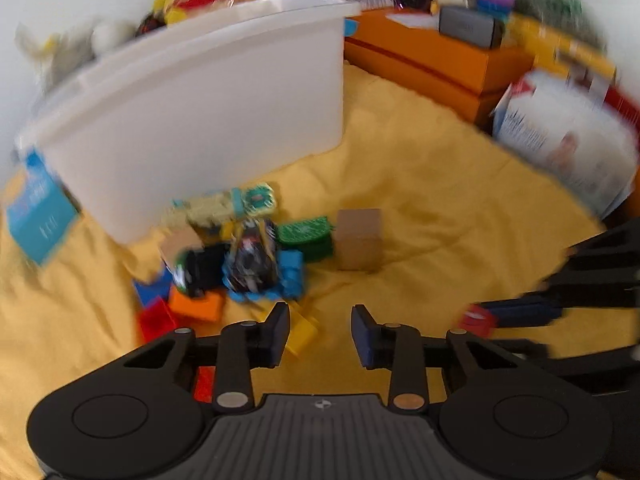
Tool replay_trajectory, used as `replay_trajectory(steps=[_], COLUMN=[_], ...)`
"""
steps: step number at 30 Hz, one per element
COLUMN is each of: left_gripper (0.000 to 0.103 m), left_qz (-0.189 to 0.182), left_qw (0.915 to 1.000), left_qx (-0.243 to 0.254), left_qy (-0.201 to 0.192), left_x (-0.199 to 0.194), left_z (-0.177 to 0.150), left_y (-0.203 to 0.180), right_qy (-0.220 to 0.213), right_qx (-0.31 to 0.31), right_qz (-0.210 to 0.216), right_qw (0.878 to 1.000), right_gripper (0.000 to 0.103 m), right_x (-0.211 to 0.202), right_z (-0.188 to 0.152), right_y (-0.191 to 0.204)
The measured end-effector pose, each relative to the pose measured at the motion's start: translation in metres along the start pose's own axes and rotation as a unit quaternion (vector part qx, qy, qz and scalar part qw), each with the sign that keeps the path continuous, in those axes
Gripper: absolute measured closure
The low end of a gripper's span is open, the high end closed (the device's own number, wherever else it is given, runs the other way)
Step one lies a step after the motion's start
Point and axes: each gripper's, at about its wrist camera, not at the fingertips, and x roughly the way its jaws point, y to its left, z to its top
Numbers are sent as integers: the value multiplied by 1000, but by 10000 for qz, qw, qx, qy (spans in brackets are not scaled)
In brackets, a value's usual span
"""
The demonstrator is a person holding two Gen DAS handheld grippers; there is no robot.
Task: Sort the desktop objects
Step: 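Grasp the small yellow brick with the left tool while the right tool grasps the small red brick, then lift both bricks over the white bin and open both tools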
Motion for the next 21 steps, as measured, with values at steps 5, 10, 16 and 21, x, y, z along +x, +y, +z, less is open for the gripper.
replay_trajectory(steps=[5, 10, 16, 21], left_gripper=[72, 84, 84, 80], left_qz=[222, -381, -940, -833], left_qw=[9994, 9968, 9900, 9922], left_qx=[-170, -690, -1030, -902], left_qy=[214, 101, 206, 236], left_x=[4, -1, -20, -23], left_z=[-5, -13, -36, -47], left_y=[13, 34, 38, 31], right_qy=[-81, -89, -118, -73], right_qx=[-50, -132, -255, -329], right_qz=[-4, 43, 93, 74], right_qw=[10000, 9999, 9996, 9994], right_gripper=[80, 80, 81, 79], right_x=[-2, -2, 1, 7], right_z=[-1, -2, 0, -1], right_y=[2, 5, 9, 11])
